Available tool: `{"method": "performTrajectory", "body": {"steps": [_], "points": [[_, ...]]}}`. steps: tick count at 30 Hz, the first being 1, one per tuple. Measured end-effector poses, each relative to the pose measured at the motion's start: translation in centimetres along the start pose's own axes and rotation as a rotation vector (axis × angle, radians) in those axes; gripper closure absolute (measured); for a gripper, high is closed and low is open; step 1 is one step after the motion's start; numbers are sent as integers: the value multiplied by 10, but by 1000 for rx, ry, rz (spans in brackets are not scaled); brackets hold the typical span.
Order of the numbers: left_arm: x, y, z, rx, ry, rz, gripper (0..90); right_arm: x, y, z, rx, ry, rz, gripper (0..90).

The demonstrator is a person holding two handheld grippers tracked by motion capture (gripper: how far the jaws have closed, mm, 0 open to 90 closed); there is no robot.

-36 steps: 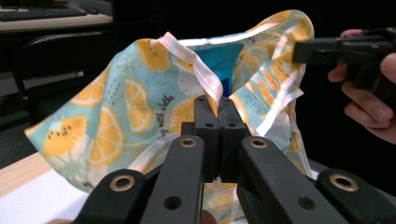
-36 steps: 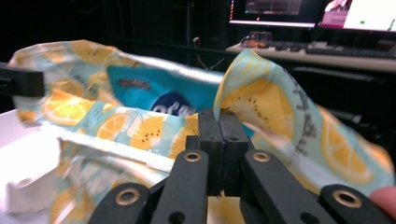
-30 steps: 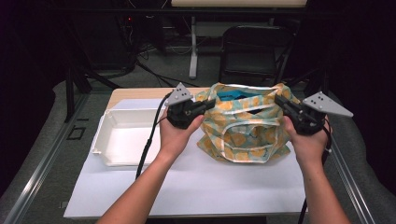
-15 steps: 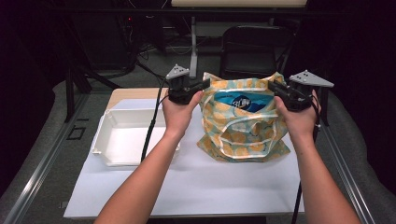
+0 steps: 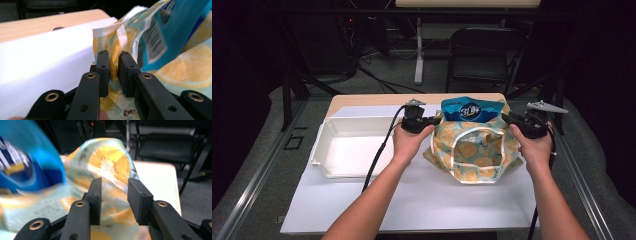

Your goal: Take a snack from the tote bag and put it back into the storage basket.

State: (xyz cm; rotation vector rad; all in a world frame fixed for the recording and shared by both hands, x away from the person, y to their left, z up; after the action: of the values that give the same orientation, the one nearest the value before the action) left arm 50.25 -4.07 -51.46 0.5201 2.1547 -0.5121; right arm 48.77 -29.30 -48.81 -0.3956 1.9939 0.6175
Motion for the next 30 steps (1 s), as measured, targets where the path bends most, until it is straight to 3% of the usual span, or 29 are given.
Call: {"method": "performTrajectory", "body": {"steps": [3, 4, 6, 8, 9, 11, 12, 13, 15, 18, 20, 23, 26, 28, 30], "points": [[4, 0, -2, -19, -2, 8, 682, 12, 0, 1, 2, 20, -8, 610], [5, 3, -9, -29, -12, 3, 629, 24, 2, 0, -13, 22, 0, 552], [5, 4, -13, -37, -21, -8, 543, 29, 5, -5, -26, -2, 5, 503], [4, 6, -29, -29, -60, -26, 479, 31, 7, -9, -27, -28, -1, 431], [4, 6, -29, -29, -60, -26, 453, 32, 8, -13, -25, -42, -3, 389], [5, 8, -48, -19, -104, -49, 415, 31, 11, -20, -27, -67, -4, 320], [5, 8, -48, -19, -104, -49, 392, 31, 11, -20, -27, -67, -4, 320], [7, 7, -58, -21, -126, -47, 378, 31, 15, -25, -30, -87, 4, 235], [11, 3, -69, -3, -144, -41, 348, 31, 20, -29, -43, -92, 3, 177], [14, 0, -77, -6, -163, -22, 322, 32, 34, -36, -72, -124, -3, 153], [15, -8, -89, 39, -190, -37, 319, 34, 44, -40, -87, -126, -22, 153], [16, -12, -92, 56, -182, -32, 309, 35, 56, -43, -104, -145, -45, 145], [20, -17, -85, 99, -154, -46, 292, 42, 66, -39, -132, -126, -74, 134], [21, -20, -85, 111, -155, -46, 279, 47, 67, -36, -119, -100, -90, 142], [21, -29, -88, 93, -198, -22, 275, 50, 66, -33, -98, -86, -95, 160]]}}
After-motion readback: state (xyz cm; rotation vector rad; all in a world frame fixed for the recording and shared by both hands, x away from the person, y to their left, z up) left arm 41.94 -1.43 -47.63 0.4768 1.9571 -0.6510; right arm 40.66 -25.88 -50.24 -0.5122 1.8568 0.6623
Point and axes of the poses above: each handheld gripper's, and its own axes: z roughly forward along the jaws, x roughly out of its underside, y roughly to its left, the point moved 10 cm from there along z, roughly forward along the jaws, and after that the axes turned 15 degrees about -x, right-handed, at the moved point
